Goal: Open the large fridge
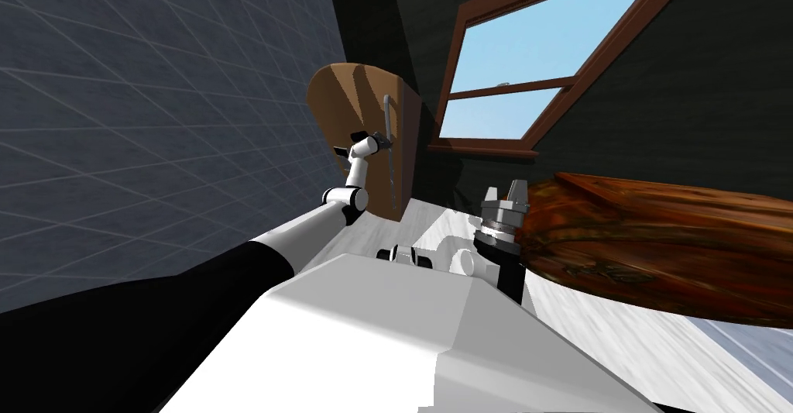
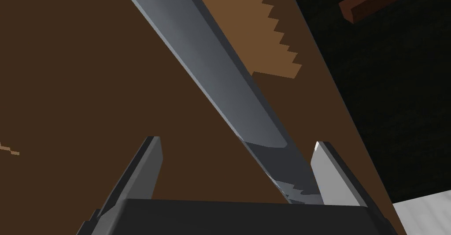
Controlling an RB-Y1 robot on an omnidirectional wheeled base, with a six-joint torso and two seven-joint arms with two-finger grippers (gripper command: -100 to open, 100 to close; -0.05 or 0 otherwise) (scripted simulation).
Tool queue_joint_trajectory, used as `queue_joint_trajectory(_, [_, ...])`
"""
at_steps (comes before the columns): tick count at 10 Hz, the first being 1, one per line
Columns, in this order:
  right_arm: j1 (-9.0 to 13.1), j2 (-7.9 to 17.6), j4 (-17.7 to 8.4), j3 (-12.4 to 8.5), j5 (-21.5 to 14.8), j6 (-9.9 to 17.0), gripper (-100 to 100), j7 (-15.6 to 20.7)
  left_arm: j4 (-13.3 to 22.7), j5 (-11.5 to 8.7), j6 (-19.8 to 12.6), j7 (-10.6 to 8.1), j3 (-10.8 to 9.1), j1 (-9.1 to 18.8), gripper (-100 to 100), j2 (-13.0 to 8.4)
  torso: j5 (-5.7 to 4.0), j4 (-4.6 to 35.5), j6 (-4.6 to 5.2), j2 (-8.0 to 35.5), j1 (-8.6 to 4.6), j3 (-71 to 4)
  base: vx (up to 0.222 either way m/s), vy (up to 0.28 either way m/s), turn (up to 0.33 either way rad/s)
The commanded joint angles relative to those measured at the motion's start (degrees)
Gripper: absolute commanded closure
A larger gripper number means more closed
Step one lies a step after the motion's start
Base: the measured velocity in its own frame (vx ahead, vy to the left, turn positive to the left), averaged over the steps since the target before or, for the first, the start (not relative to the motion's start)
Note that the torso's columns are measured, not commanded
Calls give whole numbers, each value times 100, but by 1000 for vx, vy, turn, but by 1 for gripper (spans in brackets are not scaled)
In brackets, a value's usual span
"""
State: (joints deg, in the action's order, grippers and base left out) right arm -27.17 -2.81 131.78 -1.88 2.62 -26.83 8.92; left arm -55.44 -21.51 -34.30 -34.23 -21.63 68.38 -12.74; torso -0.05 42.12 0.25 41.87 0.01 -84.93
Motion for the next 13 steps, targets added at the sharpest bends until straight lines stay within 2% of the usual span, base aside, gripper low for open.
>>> queue_joint_trajectory(1, [-1,0,0,0,0,0,0,0,-36,35,-54,-29,-14,17,-100,-12,4,2,-16,-11,3,-1,58,-16,3])
queue_joint_trajectory(2, [-1,0,0,0,0,0,0,0,-43,40,-70,-38,-16,22,100,-14,7,7,-22,19,7,18,2,-8,-24])
queue_joint_trajectory(3, [0,0,0,0,0,0,0,0,-187,-254,-367,198,-98,-187,100,-268,12,15,-38,34,20,27,-64,4,-104])
queue_joint_trajectory(4, [1,0,0,0,0,0,0,0,-187,-341,-398,198,-98,-187,100,-268,20,13,-64,47,51,37,-76,15,-24])
queue_joint_trajectory(5, [1,0,-1,0,0,0,0,0,-187,-527,-398,198,-98,-187,100,-268,25,7,-68,34,63,29,-49,14,19])
queue_joint_trajectory(6, [1,1,-1,-1,0,0,0,0,-336,-741,-690,434,-192,-395,100,-515,27,9,-65,14,60,16,-66,20,-72])
queue_joint_trajectory(7, [1,0,0,0,0,0,0,0,-336,-989,-715,434,-192,-395,100,-547,36,0,-87,6,79,9,-69,14,-16])
queue_joint_trajectory(8, [1,0,0,-1,0,0,0,0,-336,-1086,-715,434,-192,-395,100,-547,40,2,-88,1,88,6,-38,9,30])
queue_joint_trajectory(9, [0,1,0,-1,0,0,0,0,-485,-1293,-1024,671,-287,-603,100,-758,38,3,-82,-6,83,2,-58,31,-62])
queue_joint_trajectory(12, [0,0,0,-1,0,0,0,0,-485,-1645,-1032,671,-287,-603,100,-827,45,-8,-95,-30,101,-15,-41,13,-4])
queue_joint_trajectory(13, [0,0,0,-1,0,0,0,0,-634,-1881,-1349,908,-381,-812,100,-1016,44,-6,-95,-35,99,-18,-51,18,-54])
